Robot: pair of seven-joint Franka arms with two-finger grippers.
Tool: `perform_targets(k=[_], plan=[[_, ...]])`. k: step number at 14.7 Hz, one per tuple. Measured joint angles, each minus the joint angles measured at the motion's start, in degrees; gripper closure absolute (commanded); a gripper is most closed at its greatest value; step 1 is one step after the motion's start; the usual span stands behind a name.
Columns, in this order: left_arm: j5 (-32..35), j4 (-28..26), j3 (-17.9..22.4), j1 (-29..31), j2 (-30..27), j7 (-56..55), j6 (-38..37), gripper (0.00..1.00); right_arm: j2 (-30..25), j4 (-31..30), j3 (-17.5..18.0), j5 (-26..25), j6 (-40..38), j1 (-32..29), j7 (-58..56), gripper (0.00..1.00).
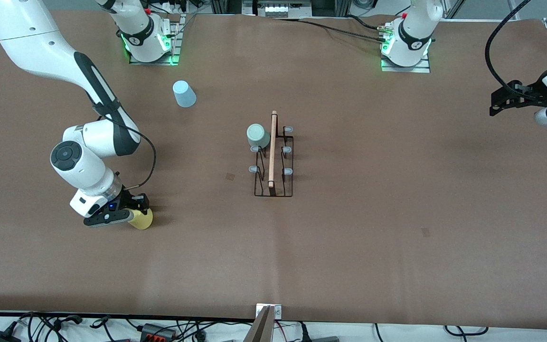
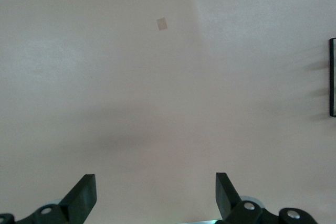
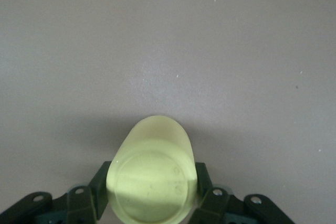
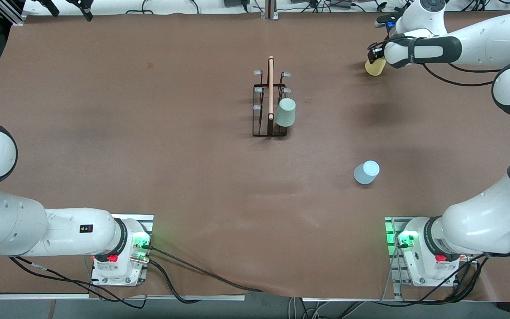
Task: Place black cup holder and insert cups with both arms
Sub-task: 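Grasp the yellow cup with the right gripper and lift it, then carry the yellow cup to the holder and lower it onto a peg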
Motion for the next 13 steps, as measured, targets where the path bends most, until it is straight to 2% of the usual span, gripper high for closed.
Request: perform_targets(k=[3,5,7,9,10,13], plan=[[0.0,0.0,-0.1,0.0,0.0,0.0,-0.2,0.0,-2.6,0.8,0.1,0.1,-1.8,0.6,0.0,0.8],[0.0,0.1,-0.1,0.0,0.0,0.0,-0.2,0.0,-7.1,1.3,0.3,0.6,-8.1,3.4,5.9,0.8],[0.0,0.1,-0.1,0.0,0.0,0.0,-0.2,0.0,-12.7,1.5,0.7,3.0,-14.5,8.4,16.0,0.8],[0.0,0.1,0.0,0.0,0.0,0.0,-0.2,0.0,-16.7,1.4,1.0,8.7,-18.3,15.0,25.6,0.8],[0.0,0.1,0.0,0.0,0.0,0.0,-0.2,0.0,-17.7,1.3,1.1,10.2,-18.9,18.6,31.0,0.8],[0.0,0.1,0.0,0.0,0.0,0.0,-0.2,0.0,-17.7,1.7,1.2,10.1,-18.8,27.6,47.0,0.8]])
